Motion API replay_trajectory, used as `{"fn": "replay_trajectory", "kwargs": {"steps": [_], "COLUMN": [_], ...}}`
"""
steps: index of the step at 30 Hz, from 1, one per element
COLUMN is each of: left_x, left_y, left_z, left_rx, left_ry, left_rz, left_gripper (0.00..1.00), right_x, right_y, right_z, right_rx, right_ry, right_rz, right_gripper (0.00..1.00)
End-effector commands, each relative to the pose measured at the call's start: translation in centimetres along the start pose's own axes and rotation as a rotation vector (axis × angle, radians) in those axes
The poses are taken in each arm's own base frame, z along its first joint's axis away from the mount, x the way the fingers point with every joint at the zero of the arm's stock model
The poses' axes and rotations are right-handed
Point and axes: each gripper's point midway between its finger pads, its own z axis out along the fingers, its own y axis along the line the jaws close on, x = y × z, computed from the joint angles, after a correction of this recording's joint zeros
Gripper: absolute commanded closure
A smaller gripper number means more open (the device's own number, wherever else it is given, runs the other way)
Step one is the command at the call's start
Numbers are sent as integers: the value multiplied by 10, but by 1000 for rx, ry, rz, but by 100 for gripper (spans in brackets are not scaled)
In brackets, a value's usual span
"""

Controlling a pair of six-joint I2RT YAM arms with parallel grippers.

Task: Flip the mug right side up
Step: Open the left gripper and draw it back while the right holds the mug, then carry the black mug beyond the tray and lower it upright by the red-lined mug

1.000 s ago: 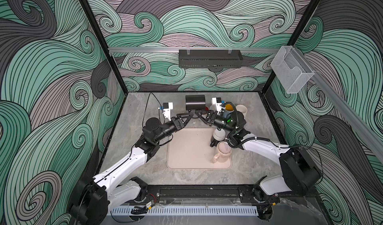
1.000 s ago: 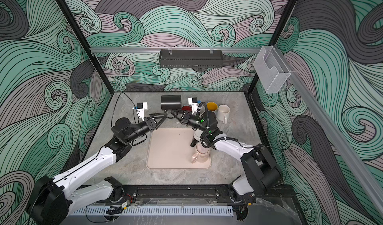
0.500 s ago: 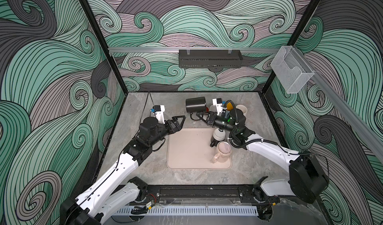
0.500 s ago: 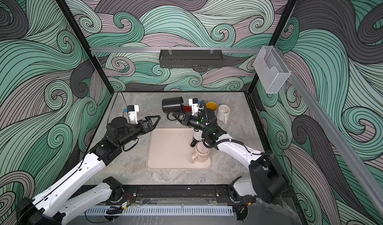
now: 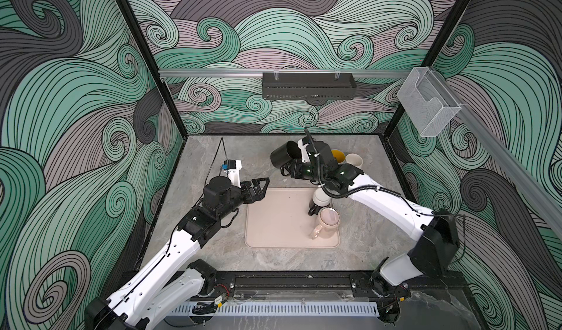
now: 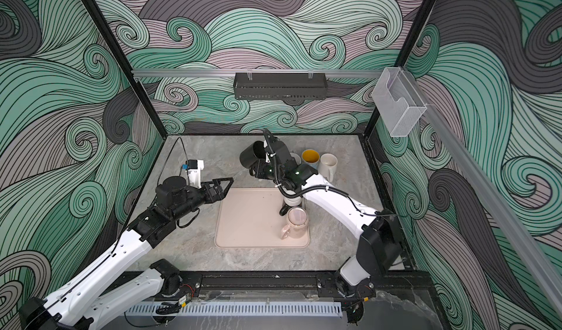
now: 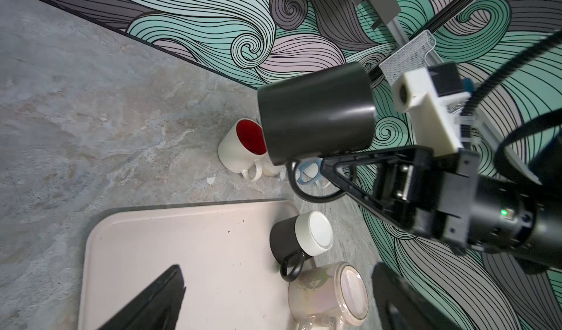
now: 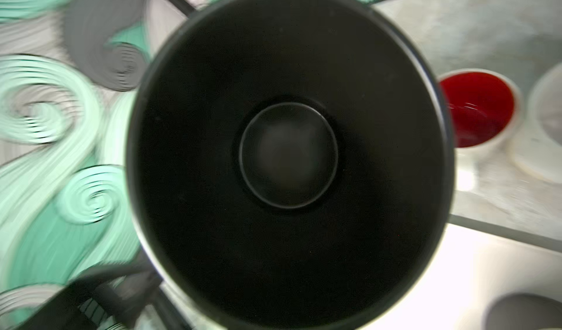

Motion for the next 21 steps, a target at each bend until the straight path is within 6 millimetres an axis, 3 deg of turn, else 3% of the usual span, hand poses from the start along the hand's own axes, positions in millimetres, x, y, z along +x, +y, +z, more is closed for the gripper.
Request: {"fn": "replay_trajectory", "kwargs": {"steps": [1, 13, 21], "left_x": [-4, 10, 16], "left_y": [6, 14, 17], "left_z": [-8, -2, 2], "left_rx": [-26, -39, -44], "left_ry": [-36, 1, 30], "left_rz": [28, 20, 28], "left_gripper": [3, 3, 3], "right_x": [-16, -15, -16], "right_y": [-7, -22, -29], "right_z": [0, 57, 80], "right_rx": [93, 264, 337], "right_ry": [-39, 47, 65], "right_rz": [-64, -230, -269], "right_gripper": [100, 100, 100]}}
